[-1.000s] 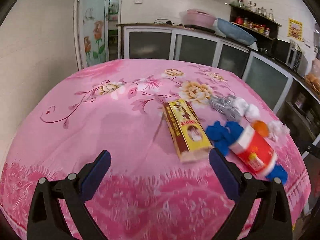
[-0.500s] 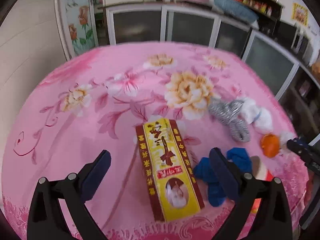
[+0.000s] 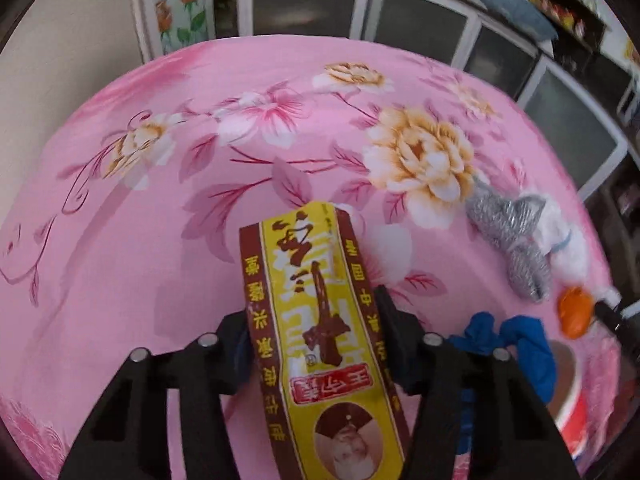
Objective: Collect trash
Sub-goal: 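Grasp the yellow box with the left tool while the right tool grasps white tissue, then carry yellow box and tissue to the bin and open both tools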
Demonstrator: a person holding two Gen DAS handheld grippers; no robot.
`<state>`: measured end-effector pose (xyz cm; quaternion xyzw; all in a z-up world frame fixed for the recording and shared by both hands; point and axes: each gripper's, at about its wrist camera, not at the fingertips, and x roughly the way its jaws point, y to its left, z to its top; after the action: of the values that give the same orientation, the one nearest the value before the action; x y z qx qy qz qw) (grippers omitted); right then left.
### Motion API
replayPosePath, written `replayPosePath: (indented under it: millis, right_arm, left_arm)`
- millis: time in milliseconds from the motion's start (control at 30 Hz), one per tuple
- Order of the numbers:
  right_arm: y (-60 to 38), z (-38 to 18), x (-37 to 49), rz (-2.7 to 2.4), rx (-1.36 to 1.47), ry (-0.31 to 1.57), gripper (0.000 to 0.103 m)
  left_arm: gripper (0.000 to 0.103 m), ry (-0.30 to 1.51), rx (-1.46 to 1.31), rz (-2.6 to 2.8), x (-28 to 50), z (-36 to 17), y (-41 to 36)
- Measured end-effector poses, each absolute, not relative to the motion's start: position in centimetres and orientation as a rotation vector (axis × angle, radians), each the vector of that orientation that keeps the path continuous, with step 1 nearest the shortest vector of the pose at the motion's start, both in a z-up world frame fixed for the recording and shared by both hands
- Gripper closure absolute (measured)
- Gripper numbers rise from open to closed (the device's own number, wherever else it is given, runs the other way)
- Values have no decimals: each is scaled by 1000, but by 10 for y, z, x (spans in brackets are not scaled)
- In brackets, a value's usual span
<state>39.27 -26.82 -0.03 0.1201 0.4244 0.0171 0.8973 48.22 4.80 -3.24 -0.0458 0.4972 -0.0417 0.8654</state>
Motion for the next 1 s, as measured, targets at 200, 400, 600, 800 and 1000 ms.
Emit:
replayPosePath:
  millis: [200,400,600,800,1000]
  right_arm:
    - [-271,25,367,67,285,816,74]
    - [-275,49,326,76,274,781,74]
    - [-284,55,269,63,271,769,74]
    - [-310,52,198,23,301,770,74]
    - [-347,48,127,-56,343,752,73]
  left_arm:
    - [59,996,-167,-120,465,-12,70]
    - [59,931,-188,-165,427,12,86]
    - [59,875,-182,-218,377,29,85]
    - [58,824,-147,-346,320,40,47]
    - [57,779,-106,-516,276,46,-16]
